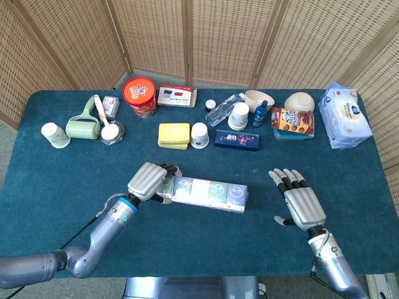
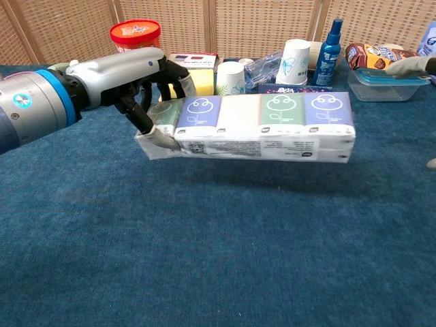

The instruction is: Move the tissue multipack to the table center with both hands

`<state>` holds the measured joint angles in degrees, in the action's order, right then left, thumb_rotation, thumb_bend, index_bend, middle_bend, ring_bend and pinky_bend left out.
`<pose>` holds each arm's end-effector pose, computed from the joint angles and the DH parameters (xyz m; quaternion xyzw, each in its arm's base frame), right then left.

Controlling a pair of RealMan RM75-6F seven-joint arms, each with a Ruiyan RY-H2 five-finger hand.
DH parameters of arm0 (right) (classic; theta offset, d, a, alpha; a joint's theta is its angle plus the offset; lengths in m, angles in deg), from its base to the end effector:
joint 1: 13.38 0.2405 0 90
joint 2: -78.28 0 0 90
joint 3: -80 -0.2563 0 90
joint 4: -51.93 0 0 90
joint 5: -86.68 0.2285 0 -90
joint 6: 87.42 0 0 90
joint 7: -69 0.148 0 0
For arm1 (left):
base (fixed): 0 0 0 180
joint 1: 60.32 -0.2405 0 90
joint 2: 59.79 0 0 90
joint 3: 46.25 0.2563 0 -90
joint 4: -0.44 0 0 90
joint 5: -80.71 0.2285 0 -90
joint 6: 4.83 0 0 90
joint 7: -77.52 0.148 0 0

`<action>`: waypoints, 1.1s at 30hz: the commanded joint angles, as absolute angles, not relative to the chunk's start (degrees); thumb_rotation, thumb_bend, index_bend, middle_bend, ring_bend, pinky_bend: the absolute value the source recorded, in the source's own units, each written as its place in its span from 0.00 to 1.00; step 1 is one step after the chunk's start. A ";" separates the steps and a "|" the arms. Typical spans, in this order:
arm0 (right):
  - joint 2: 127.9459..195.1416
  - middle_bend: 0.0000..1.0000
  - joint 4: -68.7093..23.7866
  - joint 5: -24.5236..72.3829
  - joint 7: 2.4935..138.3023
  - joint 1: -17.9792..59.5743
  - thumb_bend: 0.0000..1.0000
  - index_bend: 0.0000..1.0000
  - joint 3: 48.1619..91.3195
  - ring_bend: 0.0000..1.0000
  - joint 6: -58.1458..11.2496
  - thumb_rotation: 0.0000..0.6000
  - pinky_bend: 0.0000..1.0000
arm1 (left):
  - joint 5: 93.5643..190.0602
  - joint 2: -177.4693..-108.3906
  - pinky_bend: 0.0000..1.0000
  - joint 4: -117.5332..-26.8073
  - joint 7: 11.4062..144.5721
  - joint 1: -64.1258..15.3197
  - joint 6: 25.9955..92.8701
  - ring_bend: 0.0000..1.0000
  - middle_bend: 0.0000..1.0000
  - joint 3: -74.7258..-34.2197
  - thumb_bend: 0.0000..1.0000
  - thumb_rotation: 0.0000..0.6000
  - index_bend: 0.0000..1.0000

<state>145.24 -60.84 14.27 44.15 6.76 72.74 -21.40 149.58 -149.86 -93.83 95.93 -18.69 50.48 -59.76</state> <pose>-0.1980 -0.2468 0.0694 0.6953 -0.4083 0.3510 0.4761 -0.0844 0.3212 -0.0397 -0.7390 -0.3888 -0.4418 0.3279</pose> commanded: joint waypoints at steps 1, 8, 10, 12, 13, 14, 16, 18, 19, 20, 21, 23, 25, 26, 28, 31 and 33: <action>145.98 0.00 -61.27 15.46 43.19 7.38 0.00 0.00 72.53 0.00 -21.55 1.00 0.00 | 149.01 -150.67 0.56 -93.72 96.72 -18.03 50.74 0.49 0.58 -59.95 0.02 1.00 0.51; 147.28 0.00 -62.22 17.26 41.14 8.28 0.00 0.00 72.80 0.00 -20.87 1.00 0.00 | 145.92 -153.82 0.56 -92.69 98.59 -15.22 50.08 0.48 0.58 -61.12 0.02 1.00 0.51; 147.55 0.00 -62.81 18.23 40.33 8.59 0.00 0.00 72.87 0.00 -20.89 1.00 0.00 | 145.20 -154.98 0.56 -92.34 99.56 -14.22 50.17 0.48 0.58 -61.61 0.02 1.00 0.51; 147.65 0.00 -63.68 19.07 39.53 8.89 0.00 0.00 72.94 0.00 -20.76 1.00 0.00 | 144.25 -155.80 0.56 -92.22 100.54 -13.58 50.65 0.48 0.58 -61.96 0.02 1.00 0.51; 147.72 0.00 -63.94 19.25 39.24 9.03 0.00 0.00 72.97 0.00 -20.67 1.00 0.00 | 143.90 -156.07 0.56 -92.27 100.70 -13.36 50.81 0.48 0.58 -62.12 0.02 1.00 0.51; 147.87 0.00 -64.18 19.48 38.85 9.22 0.00 0.00 73.01 0.00 -20.55 1.00 0.00 | 143.53 -156.37 0.56 -92.26 101.06 -13.06 50.99 0.48 0.58 -62.23 0.02 1.00 0.51; 148.28 0.00 -64.51 20.29 38.06 9.63 0.00 0.00 72.99 0.00 -20.42 1.00 0.00 | 142.90 -156.94 0.56 -92.17 101.81 -12.51 51.27 0.48 0.58 -62.30 0.02 1.00 0.51; 148.59 0.00 -64.76 21.18 37.40 10.00 0.00 0.00 72.96 0.00 -20.35 1.00 0.00 | 142.46 -157.37 0.56 -92.09 102.31 -12.13 51.55 0.48 0.58 -62.32 0.02 1.00 0.51; 148.75 0.00 -64.89 21.67 37.10 10.19 0.00 0.00 72.95 0.00 -20.35 1.00 0.00 | 142.21 -157.58 0.56 -92.03 102.54 -11.94 51.63 0.48 0.58 -62.33 0.02 1.00 0.51; 148.96 0.00 -65.02 22.22 36.69 10.47 0.00 0.00 72.90 0.00 -20.33 1.00 0.00 | 141.74 -157.82 0.56 -92.04 102.74 -11.69 51.69 0.48 0.58 -62.40 0.02 1.00 0.51; 149.15 0.00 -65.03 22.60 36.31 10.69 0.00 0.00 72.88 0.00 -20.26 1.00 0.00 | 141.44 -158.02 0.56 -92.11 102.76 -11.52 51.74 0.48 0.58 -62.51 0.02 1.00 0.51; 149.68 0.00 -64.99 23.68 35.43 11.20 0.00 0.00 72.77 0.00 -20.09 1.00 0.00 | 141.19 -158.45 0.56 -92.18 102.93 -11.14 51.99 0.48 0.58 -62.55 0.02 1.00 0.51; 150.12 0.00 -64.96 24.73 34.79 11.64 0.00 0.00 72.61 0.00 -19.92 1.00 0.00 | 141.03 -158.77 0.56 -92.19 103.21 -10.89 52.25 0.48 0.58 -62.41 0.02 1.00 0.51; 150.32 0.00 -64.97 25.21 34.47 11.86 0.00 0.00 72.57 0.00 -19.86 1.00 0.00 | 140.98 -158.95 0.56 -92.13 103.36 -10.76 52.38 0.48 0.58 -62.33 0.02 1.00 0.51; 150.64 0.00 -65.12 26.04 33.91 12.22 0.00 0.00 72.55 0.00 -19.80 1.00 0.00 | 140.82 -159.33 0.56 -91.89 103.55 -10.51 52.51 0.48 0.58 -62.24 0.02 1.00 0.51; 151.10 0.00 -65.60 27.29 32.77 12.92 0.00 0.00 72.53 0.00 -19.47 1.00 0.00 | 140.37 -160.25 0.56 -91.34 103.85 -9.93 52.68 0.48 0.58 -62.24 0.02 1.00 0.51; 151.25 0.00 -65.82 27.86 32.23 13.26 0.00 0.00 72.45 0.00 -19.24 1.00 0.00 | 140.34 -160.66 0.56 -91.06 104.30 -9.65 52.91 0.48 0.58 -62.11 0.02 1.00 0.51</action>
<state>151.12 -65.65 27.58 32.51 13.07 72.51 -19.40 140.38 -160.56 -91.15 104.22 -9.75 52.84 -62.16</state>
